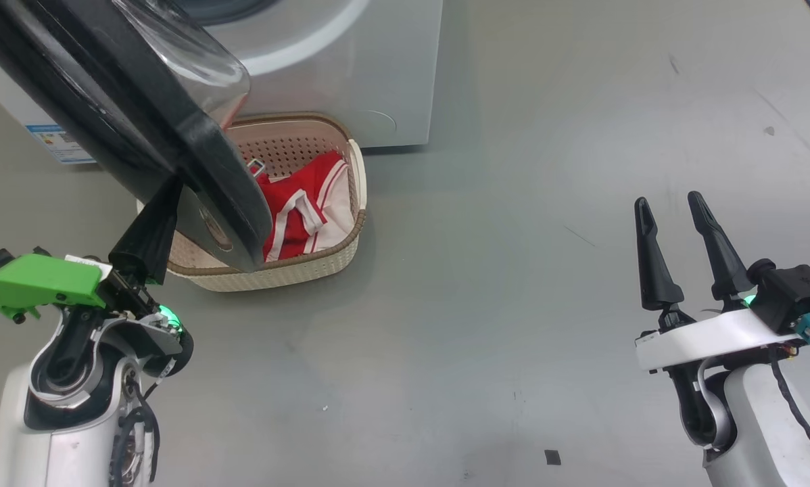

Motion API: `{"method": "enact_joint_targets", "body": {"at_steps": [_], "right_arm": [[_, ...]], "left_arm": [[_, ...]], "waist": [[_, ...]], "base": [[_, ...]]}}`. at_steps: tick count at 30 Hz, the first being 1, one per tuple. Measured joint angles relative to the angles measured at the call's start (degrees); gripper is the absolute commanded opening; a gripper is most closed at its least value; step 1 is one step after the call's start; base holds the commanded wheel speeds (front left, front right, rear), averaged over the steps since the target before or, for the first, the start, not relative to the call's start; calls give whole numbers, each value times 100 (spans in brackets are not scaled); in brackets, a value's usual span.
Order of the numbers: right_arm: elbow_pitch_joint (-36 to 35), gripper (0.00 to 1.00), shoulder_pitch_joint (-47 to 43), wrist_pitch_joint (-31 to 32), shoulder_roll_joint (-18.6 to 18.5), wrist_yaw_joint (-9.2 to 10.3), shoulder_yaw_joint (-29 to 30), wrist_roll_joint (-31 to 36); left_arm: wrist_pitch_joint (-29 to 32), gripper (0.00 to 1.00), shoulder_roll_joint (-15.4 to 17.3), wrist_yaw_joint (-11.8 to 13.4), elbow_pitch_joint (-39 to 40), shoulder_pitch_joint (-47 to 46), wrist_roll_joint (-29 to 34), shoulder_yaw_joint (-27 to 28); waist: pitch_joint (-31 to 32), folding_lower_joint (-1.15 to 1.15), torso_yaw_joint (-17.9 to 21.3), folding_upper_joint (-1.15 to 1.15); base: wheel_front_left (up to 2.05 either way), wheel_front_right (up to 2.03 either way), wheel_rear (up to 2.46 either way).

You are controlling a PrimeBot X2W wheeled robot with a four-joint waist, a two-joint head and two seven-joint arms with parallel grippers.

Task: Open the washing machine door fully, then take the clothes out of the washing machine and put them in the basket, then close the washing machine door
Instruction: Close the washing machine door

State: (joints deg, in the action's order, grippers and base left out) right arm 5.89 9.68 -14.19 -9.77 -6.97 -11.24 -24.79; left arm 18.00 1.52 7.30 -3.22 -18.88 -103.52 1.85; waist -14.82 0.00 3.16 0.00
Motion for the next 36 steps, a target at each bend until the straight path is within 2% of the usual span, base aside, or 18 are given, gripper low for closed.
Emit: {"method": "enact_joint_targets", "body": {"at_steps": [11, 24, 36], "right_arm": [[-2, 100, 82, 0, 104, -1, 99, -49], [3, 100, 203, -1, 277, -1, 181, -91], [-2, 100, 270, -1, 325, -1, 281, -145]], "left_arm": [[-366, 0, 4, 0, -209, -358, 11, 2], [-1174, 0, -1, 0, -542, -1143, 131, 190], [-1651, 0, -2, 0, -982, -1818, 135, 168]], "waist": [[-219, 0, 572, 0], [-501, 0, 1221, 0], [-706, 0, 1536, 0]], "base": [[0, 0, 0], [0, 0, 0], [0, 0, 0]]}}
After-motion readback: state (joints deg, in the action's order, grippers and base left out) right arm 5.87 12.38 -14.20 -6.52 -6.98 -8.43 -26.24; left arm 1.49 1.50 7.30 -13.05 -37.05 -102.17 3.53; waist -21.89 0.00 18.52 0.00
